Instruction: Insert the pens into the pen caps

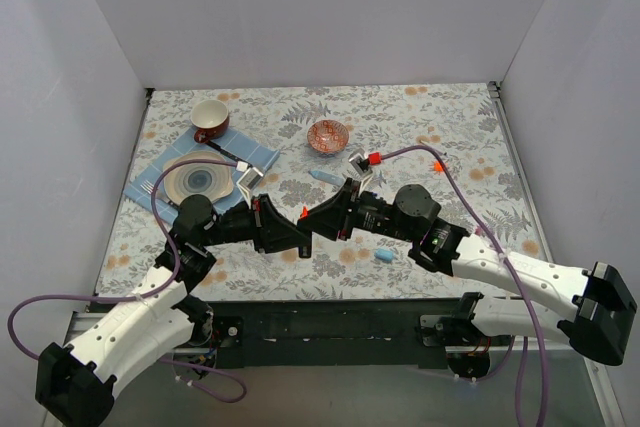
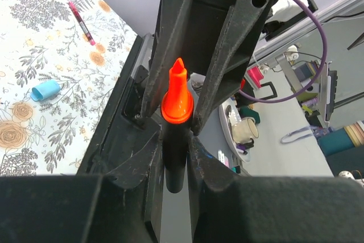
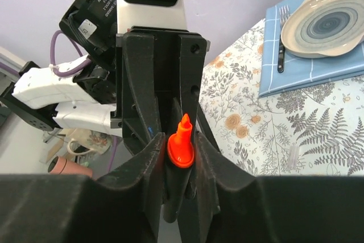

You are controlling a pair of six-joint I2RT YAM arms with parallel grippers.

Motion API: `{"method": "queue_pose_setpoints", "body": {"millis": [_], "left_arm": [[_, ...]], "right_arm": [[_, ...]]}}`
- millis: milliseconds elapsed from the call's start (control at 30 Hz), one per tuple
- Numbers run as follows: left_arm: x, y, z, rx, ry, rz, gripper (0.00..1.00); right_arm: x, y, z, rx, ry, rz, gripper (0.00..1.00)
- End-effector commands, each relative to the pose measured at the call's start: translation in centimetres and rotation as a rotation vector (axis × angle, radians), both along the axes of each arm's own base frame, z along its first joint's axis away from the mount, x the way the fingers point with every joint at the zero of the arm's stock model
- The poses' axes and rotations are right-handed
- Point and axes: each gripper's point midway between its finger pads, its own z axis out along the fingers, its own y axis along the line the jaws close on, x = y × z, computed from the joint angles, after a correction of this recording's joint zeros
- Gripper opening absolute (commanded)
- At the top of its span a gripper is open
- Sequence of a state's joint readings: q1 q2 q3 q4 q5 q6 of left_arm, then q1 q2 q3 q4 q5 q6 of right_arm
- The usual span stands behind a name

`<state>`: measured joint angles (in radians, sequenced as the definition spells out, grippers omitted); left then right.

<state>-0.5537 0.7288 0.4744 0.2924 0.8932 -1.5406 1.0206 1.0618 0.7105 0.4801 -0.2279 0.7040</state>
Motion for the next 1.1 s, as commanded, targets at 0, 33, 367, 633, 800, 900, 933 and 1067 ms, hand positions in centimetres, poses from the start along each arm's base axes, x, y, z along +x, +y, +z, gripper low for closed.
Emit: {"method": "queue_pose_setpoints", "body": {"millis": [0, 33, 367, 633, 800, 900, 933, 1067], "left_arm": [[-0.3, 0.0, 2.2, -0.034, -0.074, -0.020, 0.00], [-0.3, -0.1, 2.3, -0.033, -0.074, -0.021, 0.00], [0.0, -0.1, 2.1, -0.047, -0.050, -0.006, 0.47], [-0.5, -0.1, 1.5, -0.091, -0.025, -0.033, 0.48], [-0.5, -0.2, 1.5, -0.083, -0.024, -0.043, 0.44], [-0.4, -0.3, 1.5, -0.079, -0.025, -0.037, 0.28], [-0.3, -0.3, 1.6, -0.078, -0.035, -0.036, 0.22], [0.1, -0.4, 1.3, -0.066, -0.024, -0.016, 0.00]], "right_arm": [[-0.8, 0.4, 0.7, 0.050, 0.003, 0.055, 0.29], [-1.0, 0.4, 0.6, 0.053, 0.006, 0.062, 0.15], [-0.3, -0.2, 3.5, 0.129, -0.032, 0.009, 0.01], [1.7, -0.8, 5.6, 0.188, -0.053, -0.111, 0.01], [1.9, -0.4, 6.1, 0.194, -0.056, -0.109, 0.01], [1.9, -0.2, 6.0, 0.192, -0.054, -0.104, 0.01], [1.9, -0.2, 6.0, 0.192, -0.054, -0.104, 0.01], [1.9, -0.3, 5.9, 0.191, -0.052, -0.106, 0.01]]}}
